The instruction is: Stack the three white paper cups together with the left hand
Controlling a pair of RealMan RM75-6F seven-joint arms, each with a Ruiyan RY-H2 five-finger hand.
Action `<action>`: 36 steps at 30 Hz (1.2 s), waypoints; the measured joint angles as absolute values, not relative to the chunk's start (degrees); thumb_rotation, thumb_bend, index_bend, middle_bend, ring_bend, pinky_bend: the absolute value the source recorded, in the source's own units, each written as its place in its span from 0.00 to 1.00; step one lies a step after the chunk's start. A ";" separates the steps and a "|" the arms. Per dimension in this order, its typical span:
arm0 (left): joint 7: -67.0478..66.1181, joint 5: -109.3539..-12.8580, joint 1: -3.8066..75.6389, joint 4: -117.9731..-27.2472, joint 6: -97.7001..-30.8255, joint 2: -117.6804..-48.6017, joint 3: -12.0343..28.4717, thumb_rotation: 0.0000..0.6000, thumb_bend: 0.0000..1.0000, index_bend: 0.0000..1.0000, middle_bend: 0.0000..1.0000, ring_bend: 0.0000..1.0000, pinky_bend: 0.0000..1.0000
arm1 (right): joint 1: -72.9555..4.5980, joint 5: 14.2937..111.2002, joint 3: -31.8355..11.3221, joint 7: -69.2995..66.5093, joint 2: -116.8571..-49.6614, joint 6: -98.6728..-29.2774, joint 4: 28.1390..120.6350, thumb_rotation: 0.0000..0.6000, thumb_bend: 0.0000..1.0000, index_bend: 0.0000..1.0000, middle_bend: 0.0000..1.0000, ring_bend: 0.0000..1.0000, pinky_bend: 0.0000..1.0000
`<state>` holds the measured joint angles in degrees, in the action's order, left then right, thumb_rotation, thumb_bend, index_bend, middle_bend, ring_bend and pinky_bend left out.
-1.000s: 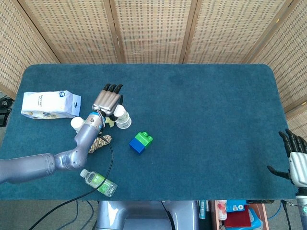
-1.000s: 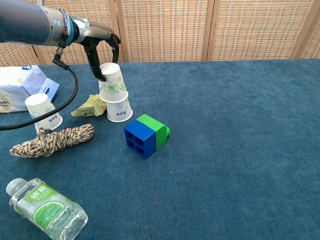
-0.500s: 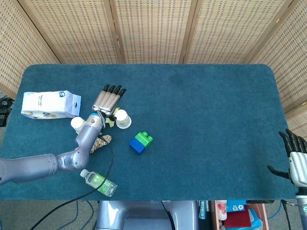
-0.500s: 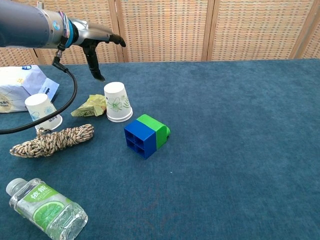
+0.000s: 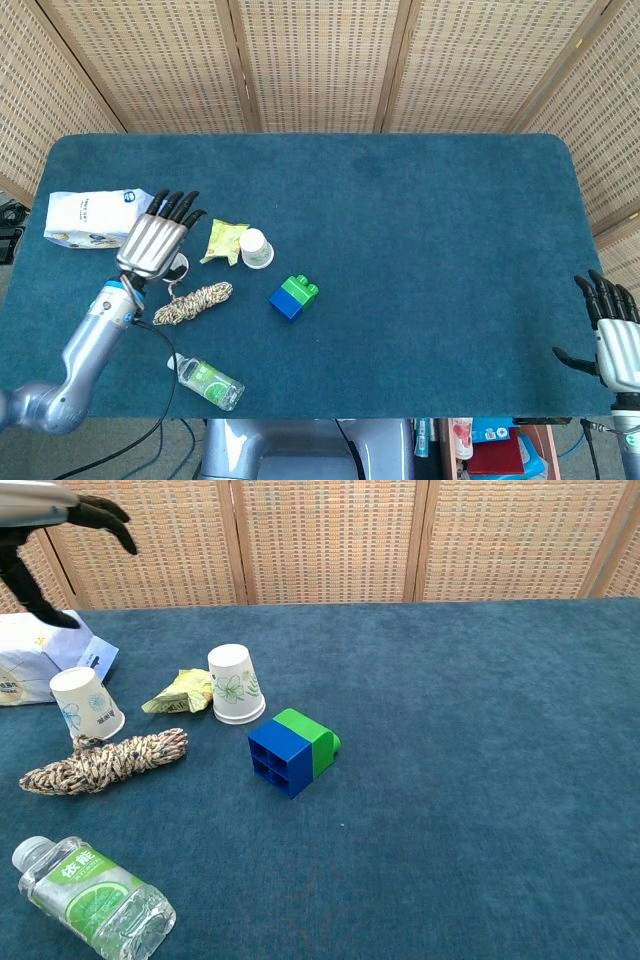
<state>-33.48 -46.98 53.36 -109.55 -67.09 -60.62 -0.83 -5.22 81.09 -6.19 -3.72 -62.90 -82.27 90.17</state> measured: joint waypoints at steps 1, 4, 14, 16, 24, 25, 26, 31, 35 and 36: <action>-32.21 -48.79 51.73 -109.98 -67.74 -59.38 -1.71 1.00 0.22 0.19 0.00 0.00 0.00 | -5.18 81.42 -6.08 -3.25 -62.93 -82.50 90.41 1.00 0.00 0.00 0.00 0.00 0.00; -28.62 -52.66 48.06 -110.13 -68.74 -57.53 -3.40 1.00 0.22 0.19 0.00 0.00 0.00 | -5.10 81.99 -5.85 -2.18 -63.05 -82.96 90.92 1.00 0.00 0.00 0.00 0.00 0.00; -20.50 -56.49 42.07 -102.31 -65.86 -56.94 -4.86 1.00 0.22 0.19 0.00 0.00 0.00 | -5.00 82.64 -5.50 -0.71 -63.27 -83.43 91.71 1.00 0.00 0.00 0.00 0.00 0.00; -19.71 -56.06 41.77 -100.24 -64.22 -57.51 -4.50 1.00 0.22 0.19 0.00 0.00 0.00 | -5.00 82.60 -5.53 -0.70 -63.27 -83.45 91.74 1.00 0.00 0.00 0.00 0.00 0.00; -19.88 -51.05 42.75 -91.50 -56.35 -62.17 -2.04 1.00 0.22 0.20 0.00 0.00 0.00 | -5.11 82.52 -5.49 -0.48 -63.45 -83.21 91.60 1.00 0.00 0.00 0.00 0.00 0.00; -20.67 -50.25 43.10 -90.41 -55.53 -63.09 -1.67 1.00 0.22 0.20 0.00 0.00 0.00 | -5.10 82.43 -5.54 -0.57 -63.42 -83.22 91.58 1.00 0.00 0.00 0.00 0.00 0.00; -21.35 -49.67 43.35 -89.71 -55.09 -63.74 -1.40 1.00 0.22 0.20 0.00 0.00 0.00 | -5.08 82.37 -5.58 -0.66 -63.39 -83.26 91.56 1.00 0.00 0.00 0.00 0.00 0.00; -24.69 -46.40 44.54 -86.78 -53.26 -66.54 -0.29 1.00 0.22 0.23 0.00 0.00 0.00 | -5.00 82.15 -5.73 -1.05 -63.30 -83.35 91.46 1.00 0.00 0.00 0.00 0.00 0.00; -26.76 -43.93 45.59 -84.97 -52.07 -68.64 0.55 1.00 0.22 0.23 0.00 0.00 0.00 | -5.04 82.33 -5.66 -1.10 -63.29 -83.30 91.48 1.00 0.00 0.00 0.00 0.00 0.00; -27.18 -43.41 45.83 -84.73 -51.78 -69.05 0.72 1.00 0.22 0.24 0.00 0.00 0.00 | -5.03 82.38 -5.66 -1.07 -63.31 -83.39 91.49 1.00 0.00 0.00 0.00 0.00 0.00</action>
<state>-27.18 -43.41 45.83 -84.73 -51.78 -69.05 0.72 -5.03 82.38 -5.66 -1.07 -63.31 -83.39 91.49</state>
